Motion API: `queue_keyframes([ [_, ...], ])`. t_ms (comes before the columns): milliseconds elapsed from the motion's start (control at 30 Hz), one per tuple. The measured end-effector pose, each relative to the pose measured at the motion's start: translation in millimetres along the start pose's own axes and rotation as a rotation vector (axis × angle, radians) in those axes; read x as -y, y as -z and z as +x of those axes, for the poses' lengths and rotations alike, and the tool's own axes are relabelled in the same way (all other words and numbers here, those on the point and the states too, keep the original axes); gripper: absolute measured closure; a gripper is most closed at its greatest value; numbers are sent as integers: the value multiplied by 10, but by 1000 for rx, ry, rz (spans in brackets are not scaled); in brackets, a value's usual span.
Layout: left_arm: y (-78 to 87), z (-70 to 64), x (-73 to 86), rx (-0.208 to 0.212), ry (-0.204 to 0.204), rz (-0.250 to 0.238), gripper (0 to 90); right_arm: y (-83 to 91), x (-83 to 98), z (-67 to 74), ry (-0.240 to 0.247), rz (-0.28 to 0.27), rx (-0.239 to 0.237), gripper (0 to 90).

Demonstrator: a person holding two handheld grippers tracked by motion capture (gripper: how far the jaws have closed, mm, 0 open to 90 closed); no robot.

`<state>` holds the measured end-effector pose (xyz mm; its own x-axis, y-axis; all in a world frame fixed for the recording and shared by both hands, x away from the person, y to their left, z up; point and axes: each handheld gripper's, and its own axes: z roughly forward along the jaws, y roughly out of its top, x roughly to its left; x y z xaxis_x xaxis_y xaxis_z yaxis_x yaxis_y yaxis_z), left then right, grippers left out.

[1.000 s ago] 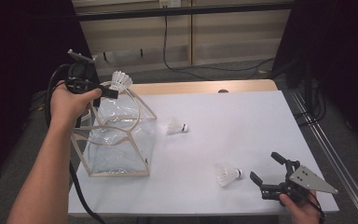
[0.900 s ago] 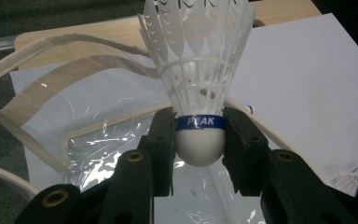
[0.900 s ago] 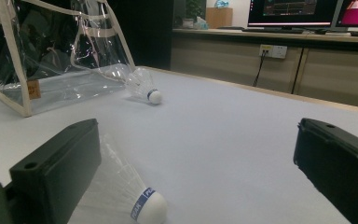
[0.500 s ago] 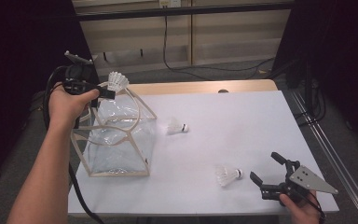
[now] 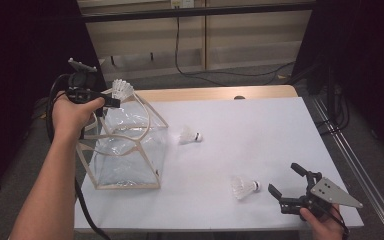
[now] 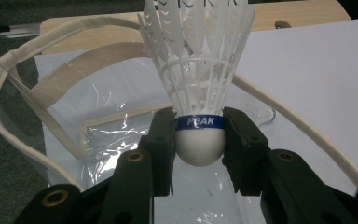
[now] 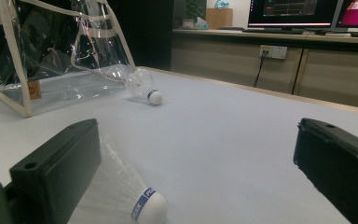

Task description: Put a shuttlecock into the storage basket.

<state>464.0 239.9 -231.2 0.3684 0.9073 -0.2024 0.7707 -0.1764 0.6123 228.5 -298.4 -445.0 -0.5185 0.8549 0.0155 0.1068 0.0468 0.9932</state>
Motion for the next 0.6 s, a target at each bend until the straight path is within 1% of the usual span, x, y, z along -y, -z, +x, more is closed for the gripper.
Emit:
queue_keyframes([
  [133,-18,38,17,-13,5,2,657,0,0,0,1,-1,-1,4],
  [300,-50,68,37,-18,19,-2,656,2,-1,0,1,0,0,4],
  [500,-89,74,46,-28,31,-4,656,2,0,0,0,0,0,4],
  [600,-98,72,46,-29,24,8,655,0,1,-2,0,0,0,4],
])
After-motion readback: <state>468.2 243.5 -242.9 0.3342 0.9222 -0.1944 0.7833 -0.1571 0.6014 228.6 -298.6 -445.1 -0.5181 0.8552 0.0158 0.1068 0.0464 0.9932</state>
